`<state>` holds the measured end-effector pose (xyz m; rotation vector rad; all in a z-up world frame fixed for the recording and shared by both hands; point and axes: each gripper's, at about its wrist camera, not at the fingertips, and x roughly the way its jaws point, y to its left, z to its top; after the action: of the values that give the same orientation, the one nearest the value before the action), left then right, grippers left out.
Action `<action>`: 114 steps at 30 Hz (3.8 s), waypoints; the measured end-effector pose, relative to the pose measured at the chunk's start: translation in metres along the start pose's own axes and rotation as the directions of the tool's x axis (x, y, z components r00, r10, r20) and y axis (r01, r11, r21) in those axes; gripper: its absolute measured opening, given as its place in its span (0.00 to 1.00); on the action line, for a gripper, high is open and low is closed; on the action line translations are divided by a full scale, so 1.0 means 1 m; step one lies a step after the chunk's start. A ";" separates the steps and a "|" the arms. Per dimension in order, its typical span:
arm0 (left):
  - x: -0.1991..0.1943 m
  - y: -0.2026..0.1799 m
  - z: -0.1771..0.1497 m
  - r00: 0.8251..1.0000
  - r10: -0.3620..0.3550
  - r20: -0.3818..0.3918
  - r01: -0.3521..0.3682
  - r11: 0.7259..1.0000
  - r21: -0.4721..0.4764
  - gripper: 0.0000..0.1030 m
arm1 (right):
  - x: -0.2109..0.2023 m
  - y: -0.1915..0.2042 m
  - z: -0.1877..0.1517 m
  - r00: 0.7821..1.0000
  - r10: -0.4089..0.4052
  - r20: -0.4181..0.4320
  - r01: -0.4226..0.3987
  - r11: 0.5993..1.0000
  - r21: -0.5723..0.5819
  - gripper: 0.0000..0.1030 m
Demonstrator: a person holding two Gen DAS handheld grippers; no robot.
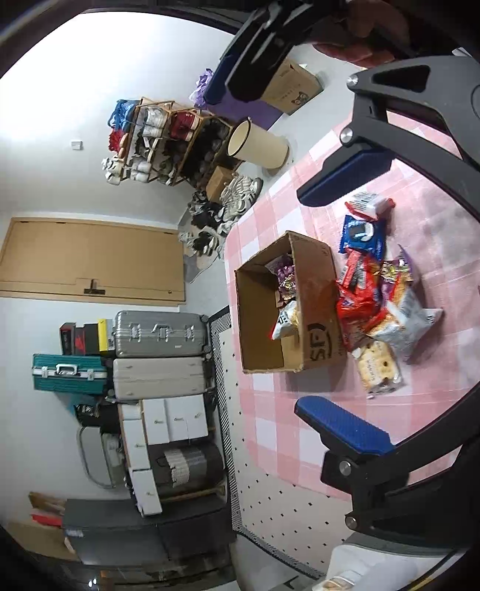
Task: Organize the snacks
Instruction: 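Withdraw both grippers from the box back toward the snack pile, then grasp the white-and-red wafer pack with the right gripper, then grasp the white chip bag with the left gripper while the right holds the wafer pack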
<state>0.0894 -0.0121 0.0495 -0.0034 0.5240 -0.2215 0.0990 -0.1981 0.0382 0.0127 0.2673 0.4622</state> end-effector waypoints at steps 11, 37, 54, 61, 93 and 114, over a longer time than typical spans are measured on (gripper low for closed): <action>-0.037 -0.005 -0.045 0.999 0.030 0.039 -0.028 0.998 -0.049 0.99 | -0.023 -0.009 -0.076 1.000 -0.003 -0.014 0.005 0.992 0.126 1.00; 0.072 0.027 -0.134 0.986 0.035 -0.163 -0.059 0.987 -0.147 0.99 | 0.048 -0.048 -0.167 0.962 0.028 -0.272 0.034 0.975 0.222 1.00; 0.107 0.030 -0.156 0.972 0.000 -0.233 -0.034 0.989 -0.143 0.99 | 0.104 -0.064 -0.193 0.913 0.052 -0.406 0.053 0.969 0.242 0.94; 0.116 0.037 -0.159 0.970 -0.002 -0.243 -0.035 0.988 -0.149 0.99 | 0.124 -0.070 -0.196 0.890 0.045 -0.454 0.078 0.966 0.247 0.77; 0.098 0.052 -0.152 0.961 0.014 -0.277 -0.069 0.979 -0.192 0.99 | 0.077 -0.040 -0.163 0.922 0.130 -0.364 -0.043 0.970 0.238 0.43; 0.135 0.056 -0.144 0.942 -0.024 -0.335 -0.077 0.955 -0.285 0.99 | 0.069 -0.046 -0.177 0.924 0.158 -0.348 -0.052 0.954 0.295 0.43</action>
<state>0.1438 0.0212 -0.1454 -0.2538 0.8951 -0.1150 0.1329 -0.2174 -0.1532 0.2219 0.7053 0.5305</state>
